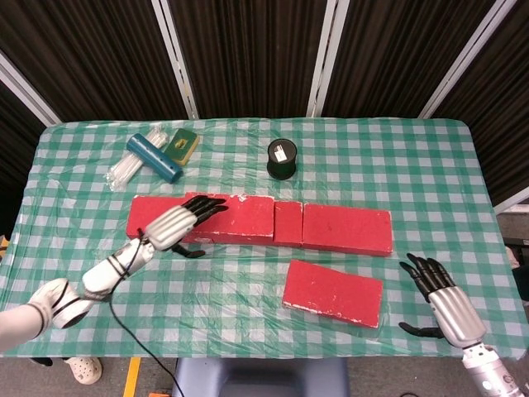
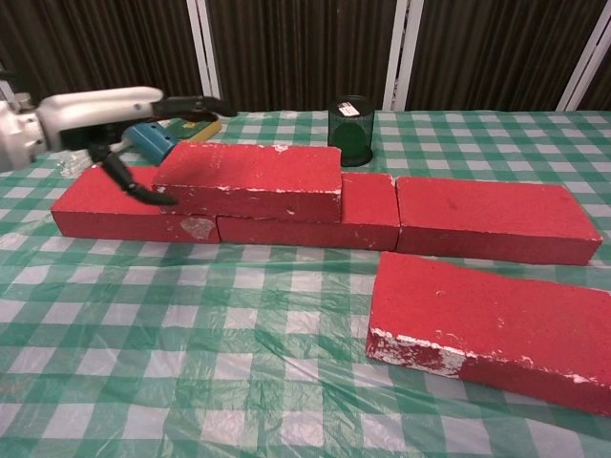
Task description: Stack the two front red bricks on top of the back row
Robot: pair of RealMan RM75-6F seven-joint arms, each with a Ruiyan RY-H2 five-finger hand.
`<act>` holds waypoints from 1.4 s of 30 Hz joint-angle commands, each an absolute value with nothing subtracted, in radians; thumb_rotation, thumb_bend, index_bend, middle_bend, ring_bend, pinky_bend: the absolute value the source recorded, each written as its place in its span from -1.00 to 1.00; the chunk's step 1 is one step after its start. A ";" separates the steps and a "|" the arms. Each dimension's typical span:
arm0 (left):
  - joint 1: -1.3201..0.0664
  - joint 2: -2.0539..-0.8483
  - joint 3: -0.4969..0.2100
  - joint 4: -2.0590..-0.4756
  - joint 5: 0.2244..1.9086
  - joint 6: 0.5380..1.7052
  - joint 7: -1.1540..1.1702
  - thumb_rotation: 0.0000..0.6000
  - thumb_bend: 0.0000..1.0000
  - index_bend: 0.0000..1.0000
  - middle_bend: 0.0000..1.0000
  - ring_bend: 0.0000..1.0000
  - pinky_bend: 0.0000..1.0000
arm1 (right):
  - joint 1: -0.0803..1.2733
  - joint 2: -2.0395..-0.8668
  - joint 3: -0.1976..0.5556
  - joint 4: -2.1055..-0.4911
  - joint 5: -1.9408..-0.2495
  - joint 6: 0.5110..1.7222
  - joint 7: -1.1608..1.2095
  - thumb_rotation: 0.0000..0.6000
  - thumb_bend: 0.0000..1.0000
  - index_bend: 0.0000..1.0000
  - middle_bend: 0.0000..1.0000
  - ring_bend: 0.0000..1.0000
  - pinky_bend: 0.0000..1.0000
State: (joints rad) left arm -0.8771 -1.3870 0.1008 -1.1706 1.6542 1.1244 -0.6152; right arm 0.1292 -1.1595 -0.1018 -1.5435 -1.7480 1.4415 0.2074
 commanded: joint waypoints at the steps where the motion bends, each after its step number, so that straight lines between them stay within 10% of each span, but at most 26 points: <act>1: -0.656 -1.316 0.210 -1.258 1.670 1.301 -0.415 1.00 -0.52 -1.00 -1.00 -1.00 -0.95 | 0.170 -1.174 -0.129 -1.579 -1.765 1.361 0.251 1.00 -0.82 -1.00 -1.00 -1.00 -1.00; 9: -0.388 -1.399 0.259 -1.144 1.669 1.520 -0.331 1.00 -0.48 -1.00 -1.00 -1.00 -0.96 | 0.249 -1.259 -0.083 -1.679 -1.637 1.161 0.126 1.00 -0.83 -1.00 -1.00 -1.00 -1.00; 29: -0.356 -1.394 0.226 -1.095 1.737 1.494 -0.395 1.00 -0.48 -1.00 -1.00 -1.00 -0.98 | 0.357 -1.393 0.016 -1.723 -1.296 0.954 -0.108 1.00 -0.82 -1.00 -1.00 -1.00 -0.98; 42: -0.351 -1.394 0.211 -1.083 1.763 1.478 -0.413 1.00 -0.48 -1.00 -1.00 -1.00 -0.98 | 0.361 -1.406 0.011 -1.731 -1.222 0.973 -0.174 1.00 -0.82 -0.84 -0.68 -0.69 -0.09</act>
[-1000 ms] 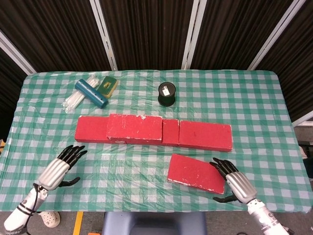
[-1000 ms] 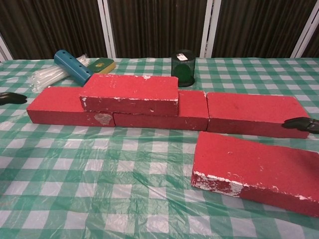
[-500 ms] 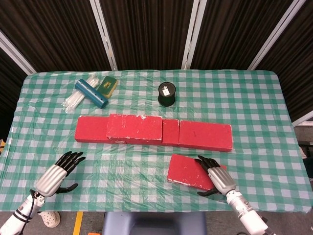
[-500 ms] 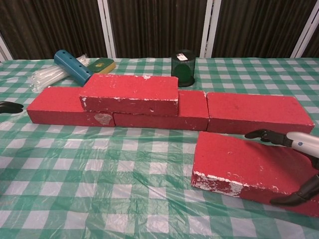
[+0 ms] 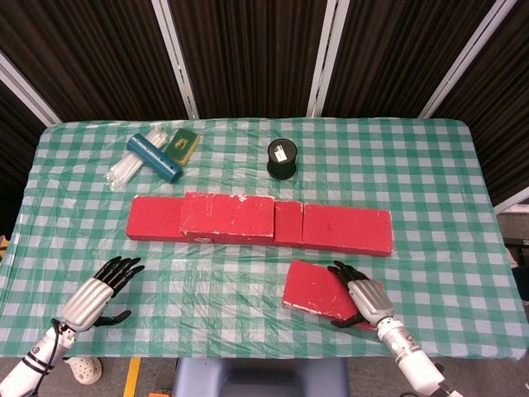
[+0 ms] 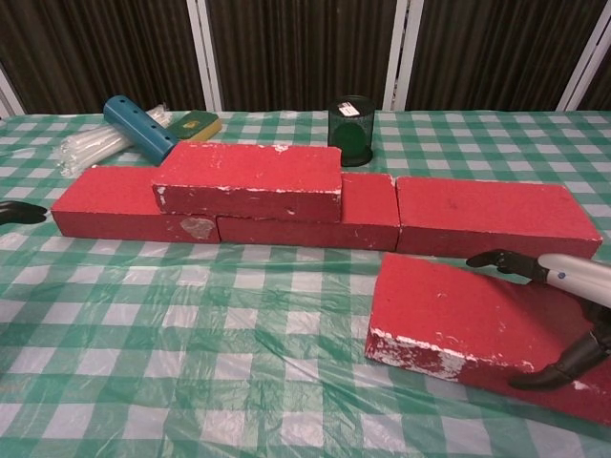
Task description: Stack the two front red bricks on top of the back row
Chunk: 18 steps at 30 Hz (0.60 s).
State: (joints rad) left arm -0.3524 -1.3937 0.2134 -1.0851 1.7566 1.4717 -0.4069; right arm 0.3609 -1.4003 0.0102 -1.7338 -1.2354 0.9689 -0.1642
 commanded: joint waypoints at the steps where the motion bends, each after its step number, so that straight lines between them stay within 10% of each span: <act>1: -0.350 -1.395 0.210 -1.080 1.767 1.484 -0.417 1.00 -0.47 -1.00 -1.00 -1.00 -0.98 | 0.362 -1.407 0.011 -1.733 -1.214 0.971 -0.172 1.00 -0.82 -0.74 -0.62 -0.58 0.00; 18: -0.330 -1.393 0.197 -1.086 1.789 1.498 -0.390 1.00 -0.47 -1.00 -1.00 -1.00 -0.98 | 0.411 -1.235 0.090 -1.864 -1.354 1.038 -0.097 1.00 -0.80 -0.50 -0.46 -0.34 0.13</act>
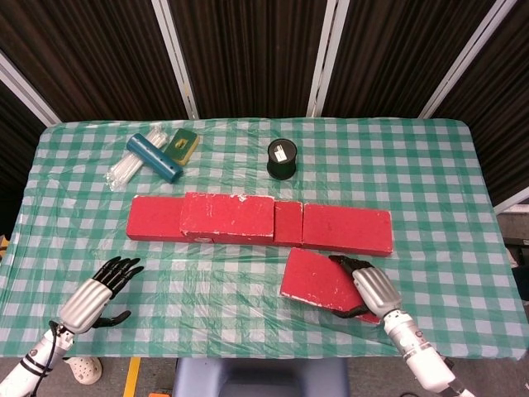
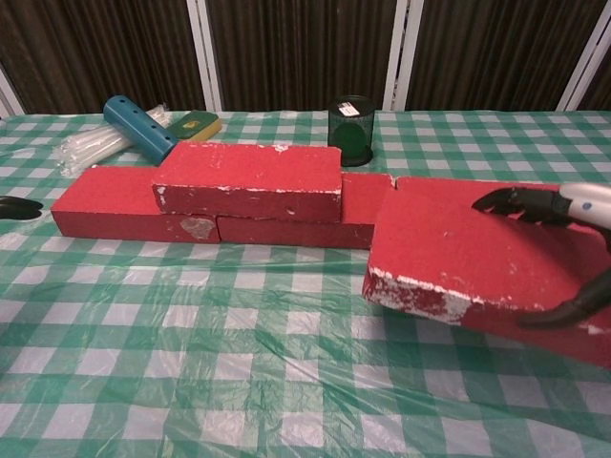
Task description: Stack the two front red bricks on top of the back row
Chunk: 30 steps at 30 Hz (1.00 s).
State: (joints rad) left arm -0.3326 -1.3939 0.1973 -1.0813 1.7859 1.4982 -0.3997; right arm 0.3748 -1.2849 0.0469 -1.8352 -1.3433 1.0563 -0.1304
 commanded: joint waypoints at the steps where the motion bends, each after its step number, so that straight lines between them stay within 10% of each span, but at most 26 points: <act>1: -0.329 -1.393 0.197 -1.087 1.791 1.497 -0.384 1.00 -0.47 -1.00 -1.00 -1.00 -0.98 | 0.428 -1.216 0.108 -1.868 -1.347 1.022 -0.087 1.00 -0.80 -0.49 -0.45 -0.33 0.13; 13: -0.328 -1.417 0.188 -1.079 1.785 1.451 -0.316 1.00 -0.47 -1.00 -1.00 -1.00 -0.98 | 0.664 -1.087 0.258 -1.684 -1.342 0.777 0.058 1.00 -0.80 -0.47 -0.43 -0.30 0.10; 30: -0.320 -1.452 0.142 -1.033 1.733 1.421 -0.265 1.00 -0.47 -1.00 -1.00 -1.00 -0.98 | 0.798 -1.305 0.120 -1.214 -1.603 0.765 0.410 1.00 -0.80 -0.48 -0.43 -0.27 0.10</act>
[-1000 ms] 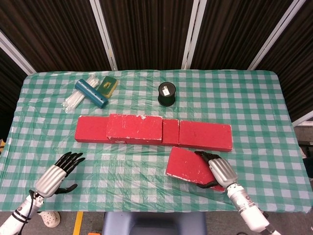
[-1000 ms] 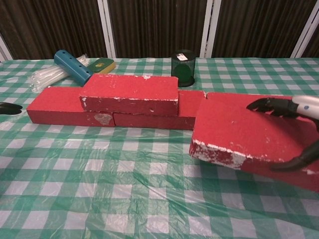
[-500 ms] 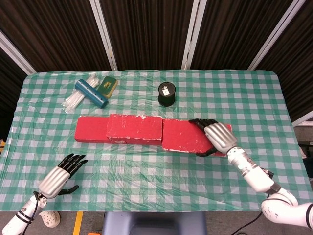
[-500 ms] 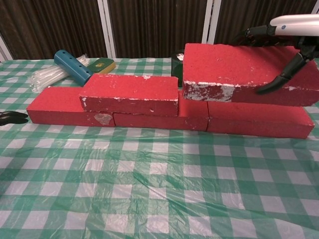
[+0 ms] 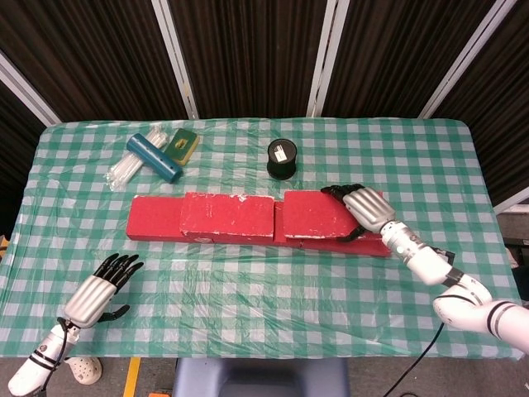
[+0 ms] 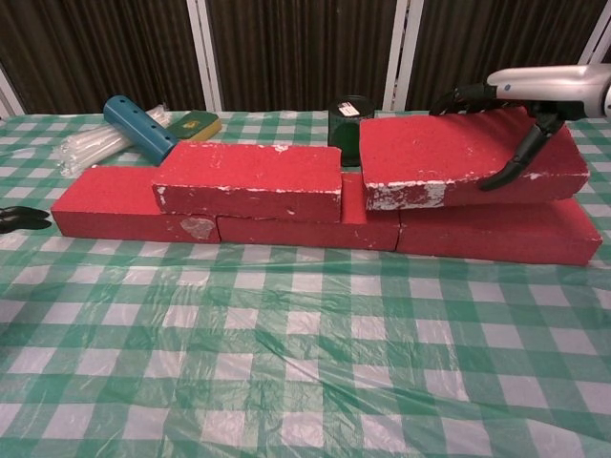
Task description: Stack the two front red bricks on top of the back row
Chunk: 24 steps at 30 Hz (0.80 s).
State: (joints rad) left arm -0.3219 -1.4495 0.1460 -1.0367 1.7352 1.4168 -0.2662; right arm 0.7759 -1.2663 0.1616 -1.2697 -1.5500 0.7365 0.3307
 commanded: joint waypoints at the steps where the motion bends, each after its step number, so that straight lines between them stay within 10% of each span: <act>1: -0.319 -1.452 0.140 -1.031 1.731 1.422 -0.264 1.00 -0.47 -1.00 -1.00 -1.00 -0.98 | 0.801 -1.311 0.113 -1.198 -1.611 0.770 0.432 1.00 -0.80 -0.49 -0.43 -0.27 0.10; 24: -0.322 -1.453 0.137 -1.025 1.727 1.399 -0.277 1.00 -0.47 -1.00 -1.00 -1.00 -0.98 | 0.851 -1.390 0.027 -1.046 -1.624 0.799 0.715 1.00 -0.80 -0.54 -0.43 -0.27 0.10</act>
